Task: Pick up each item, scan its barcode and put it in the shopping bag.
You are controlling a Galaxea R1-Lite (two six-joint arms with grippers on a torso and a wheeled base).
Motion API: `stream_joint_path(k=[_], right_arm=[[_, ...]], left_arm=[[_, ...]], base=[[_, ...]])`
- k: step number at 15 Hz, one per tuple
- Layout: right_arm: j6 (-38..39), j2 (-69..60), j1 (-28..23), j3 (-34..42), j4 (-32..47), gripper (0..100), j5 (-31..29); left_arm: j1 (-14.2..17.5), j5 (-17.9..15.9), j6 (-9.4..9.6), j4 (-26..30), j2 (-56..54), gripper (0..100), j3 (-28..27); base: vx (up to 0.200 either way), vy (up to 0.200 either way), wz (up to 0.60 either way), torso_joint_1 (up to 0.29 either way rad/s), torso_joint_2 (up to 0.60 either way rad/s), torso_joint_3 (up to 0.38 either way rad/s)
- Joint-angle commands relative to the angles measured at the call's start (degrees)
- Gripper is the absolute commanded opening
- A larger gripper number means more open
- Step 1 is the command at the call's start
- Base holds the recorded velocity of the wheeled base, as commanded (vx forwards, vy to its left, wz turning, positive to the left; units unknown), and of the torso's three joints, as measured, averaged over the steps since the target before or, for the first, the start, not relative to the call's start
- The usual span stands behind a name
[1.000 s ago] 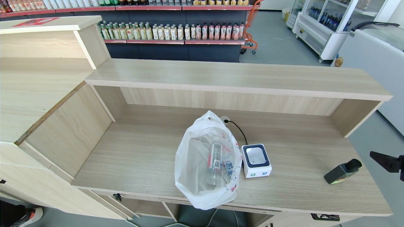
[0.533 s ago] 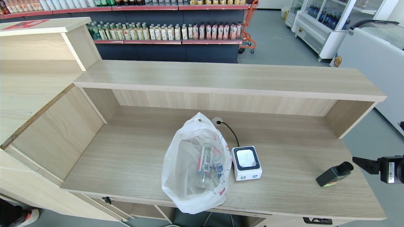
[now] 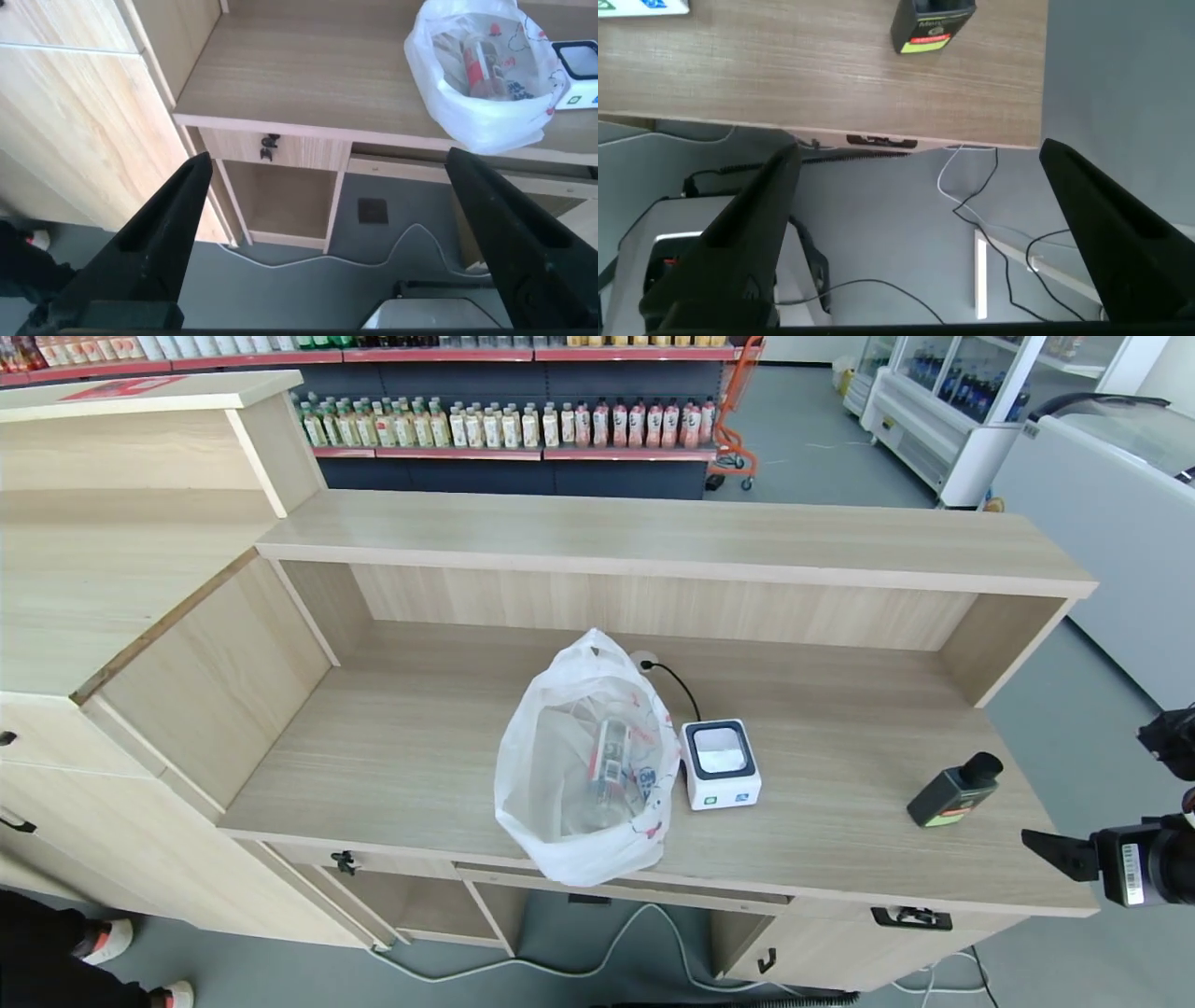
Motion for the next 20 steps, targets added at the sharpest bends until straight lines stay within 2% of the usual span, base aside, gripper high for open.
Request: stream_joint_path(k=[1,3,14,16,20], right_arm=[[-0.08,0.40,0.27,0.20,-0.04,100,-0.02],[0.01,0.31,0.27,0.38,-0.04,100,-0.11],[0.01,0.40,-0.08,2.13,-0.12,100,-0.28],[0.01,1.54,-0.08,2.31,-0.12,100,-3.53],[-0.08,2.33,-0.08,2.05,-0.12,100,-3.80]], left_arm=[[0.00,0.02,-0.06,0.00,-0.02,100,0.00],[0.00,0.02,-0.06,0.00,-0.02,100,0.00],[0.00,0.02,0.21,0.00,-0.02,100,0.00],[0.00,0.02,0.21,0.00,-0.02,100,0.00],[0.00,0.02,0.21,0.00,-0.02,100,0.00]], base=[[0.000,0.000,0.00,0.000,0.00,0.000],[0.000,0.000,0.00,0.000,0.00,0.000],[0.000,-0.200,0.00,0.006,0.00,0.003],[0.000,-0.200,0.00,0.002,0.00,0.000],[0.000,-0.200,0.00,0.004,0.00,0.004]])
